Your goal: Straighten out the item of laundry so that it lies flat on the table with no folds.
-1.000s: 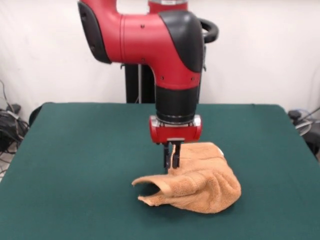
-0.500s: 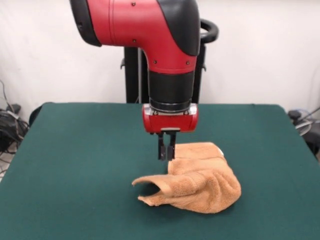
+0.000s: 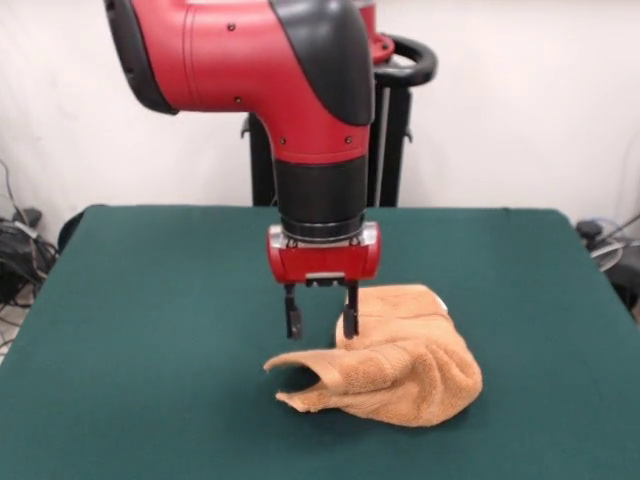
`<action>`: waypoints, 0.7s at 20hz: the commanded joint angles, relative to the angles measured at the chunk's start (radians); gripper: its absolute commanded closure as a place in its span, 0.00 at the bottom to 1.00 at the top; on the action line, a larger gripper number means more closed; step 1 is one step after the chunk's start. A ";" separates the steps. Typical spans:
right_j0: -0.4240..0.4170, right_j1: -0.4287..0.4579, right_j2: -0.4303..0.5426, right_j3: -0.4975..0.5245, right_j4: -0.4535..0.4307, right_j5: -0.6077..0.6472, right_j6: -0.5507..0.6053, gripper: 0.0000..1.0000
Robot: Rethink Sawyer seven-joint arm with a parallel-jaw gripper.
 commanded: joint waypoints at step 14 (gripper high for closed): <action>-0.152 0.170 0.223 -0.149 -0.052 0.218 -0.223 0.00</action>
